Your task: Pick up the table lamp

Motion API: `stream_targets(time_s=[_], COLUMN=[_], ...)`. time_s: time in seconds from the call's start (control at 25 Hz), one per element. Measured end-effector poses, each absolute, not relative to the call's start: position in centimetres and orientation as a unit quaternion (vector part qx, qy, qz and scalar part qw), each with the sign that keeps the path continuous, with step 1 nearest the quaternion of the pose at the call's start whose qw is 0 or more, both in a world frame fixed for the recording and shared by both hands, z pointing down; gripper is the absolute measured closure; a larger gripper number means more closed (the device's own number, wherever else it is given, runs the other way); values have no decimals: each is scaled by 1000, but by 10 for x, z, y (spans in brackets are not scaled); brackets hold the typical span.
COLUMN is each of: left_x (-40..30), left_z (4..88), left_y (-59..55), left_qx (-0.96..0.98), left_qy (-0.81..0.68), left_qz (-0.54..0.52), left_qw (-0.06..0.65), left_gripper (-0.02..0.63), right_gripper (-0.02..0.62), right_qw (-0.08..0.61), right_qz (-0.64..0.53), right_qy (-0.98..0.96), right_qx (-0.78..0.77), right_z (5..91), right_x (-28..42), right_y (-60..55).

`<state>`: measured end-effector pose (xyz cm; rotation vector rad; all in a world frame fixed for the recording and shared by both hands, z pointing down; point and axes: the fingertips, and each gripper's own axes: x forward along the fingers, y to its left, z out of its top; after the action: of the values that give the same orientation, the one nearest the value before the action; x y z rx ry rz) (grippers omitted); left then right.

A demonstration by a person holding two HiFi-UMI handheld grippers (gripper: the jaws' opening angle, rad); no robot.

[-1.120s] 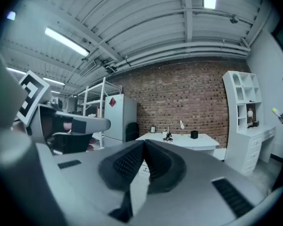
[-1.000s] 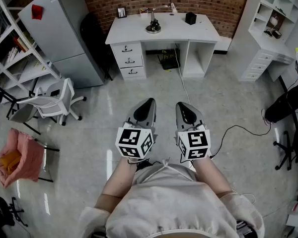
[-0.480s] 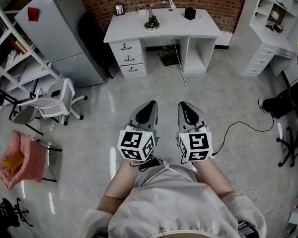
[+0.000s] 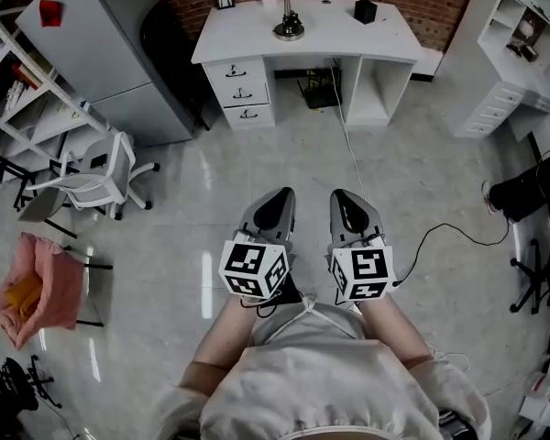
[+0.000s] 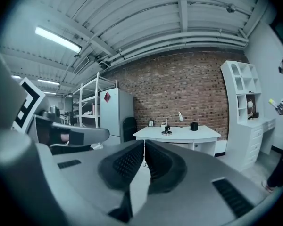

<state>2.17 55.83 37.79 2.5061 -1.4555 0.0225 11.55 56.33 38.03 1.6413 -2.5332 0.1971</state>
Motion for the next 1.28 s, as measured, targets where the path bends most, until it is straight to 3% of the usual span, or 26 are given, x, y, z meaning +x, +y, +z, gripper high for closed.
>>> stream_targets(time_s=[0.88, 1.28], left_x=[-124, -172], left_z=[362, 376], left_y=[259, 179], left_qx=[875, 866], left_qy=[-460, -465], left_qz=[-3, -9], left_qw=[153, 184], left_gripper=[586, 586], right_gripper=[566, 566], right_qw=[78, 104], right_qz=[84, 98], right_qy=[-812, -818], right_qx=[573, 557], right_z=[365, 379], right_x=[-27, -78], right_y=[274, 195])
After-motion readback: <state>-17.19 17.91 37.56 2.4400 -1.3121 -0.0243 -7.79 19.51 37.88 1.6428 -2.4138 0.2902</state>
